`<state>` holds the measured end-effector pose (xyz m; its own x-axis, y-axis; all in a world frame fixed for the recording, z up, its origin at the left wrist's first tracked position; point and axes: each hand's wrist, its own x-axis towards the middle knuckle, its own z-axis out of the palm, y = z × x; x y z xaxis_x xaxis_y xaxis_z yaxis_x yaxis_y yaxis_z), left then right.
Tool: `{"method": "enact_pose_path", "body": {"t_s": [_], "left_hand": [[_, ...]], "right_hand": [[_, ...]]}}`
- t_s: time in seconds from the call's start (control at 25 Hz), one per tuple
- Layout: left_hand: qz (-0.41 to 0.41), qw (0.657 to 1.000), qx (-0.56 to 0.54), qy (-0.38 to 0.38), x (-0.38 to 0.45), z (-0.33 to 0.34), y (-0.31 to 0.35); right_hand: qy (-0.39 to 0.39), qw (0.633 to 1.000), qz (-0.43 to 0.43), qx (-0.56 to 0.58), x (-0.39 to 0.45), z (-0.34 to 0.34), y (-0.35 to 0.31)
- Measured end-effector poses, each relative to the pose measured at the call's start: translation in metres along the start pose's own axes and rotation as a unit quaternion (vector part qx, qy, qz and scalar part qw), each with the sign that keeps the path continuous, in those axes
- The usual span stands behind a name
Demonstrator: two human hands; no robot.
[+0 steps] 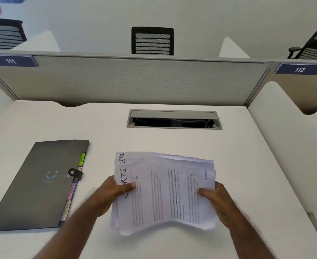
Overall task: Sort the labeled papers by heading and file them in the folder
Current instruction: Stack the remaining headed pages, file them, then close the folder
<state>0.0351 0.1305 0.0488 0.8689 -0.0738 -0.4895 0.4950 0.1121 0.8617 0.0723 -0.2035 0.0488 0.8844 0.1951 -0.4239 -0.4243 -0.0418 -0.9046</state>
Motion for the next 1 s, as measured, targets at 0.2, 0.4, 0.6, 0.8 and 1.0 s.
{"method": "enact_pose_path", "body": {"t_s": [0.2, 0.4, 0.6, 0.8, 1.0], "left_hand": [[0.106, 0.987, 0.014, 0.117, 0.006, 0.02, -0.007], [0.12, 0.985, 0.005, 0.122, 0.006, 0.012, -0.015], [0.117, 0.985, -0.013, 0.123, 0.01, 0.011, -0.028], [0.139, 0.982, -0.037, 0.122, 0.013, 0.024, -0.021], [0.108, 0.982, -0.043, 0.147, 0.016, 0.019, -0.025]], "right_hand": [[0.131, 0.988, -0.084, 0.014, 0.006, 0.012, 0.005], [0.087, 0.988, -0.127, -0.014, 0.005, 0.001, 0.007], [0.068, 0.991, -0.111, 0.002, 0.002, 0.003, 0.016], [0.096, 0.986, -0.131, 0.025, 0.003, 0.026, 0.011], [0.122, 0.984, -0.13, 0.026, 0.006, 0.026, 0.018]]}}
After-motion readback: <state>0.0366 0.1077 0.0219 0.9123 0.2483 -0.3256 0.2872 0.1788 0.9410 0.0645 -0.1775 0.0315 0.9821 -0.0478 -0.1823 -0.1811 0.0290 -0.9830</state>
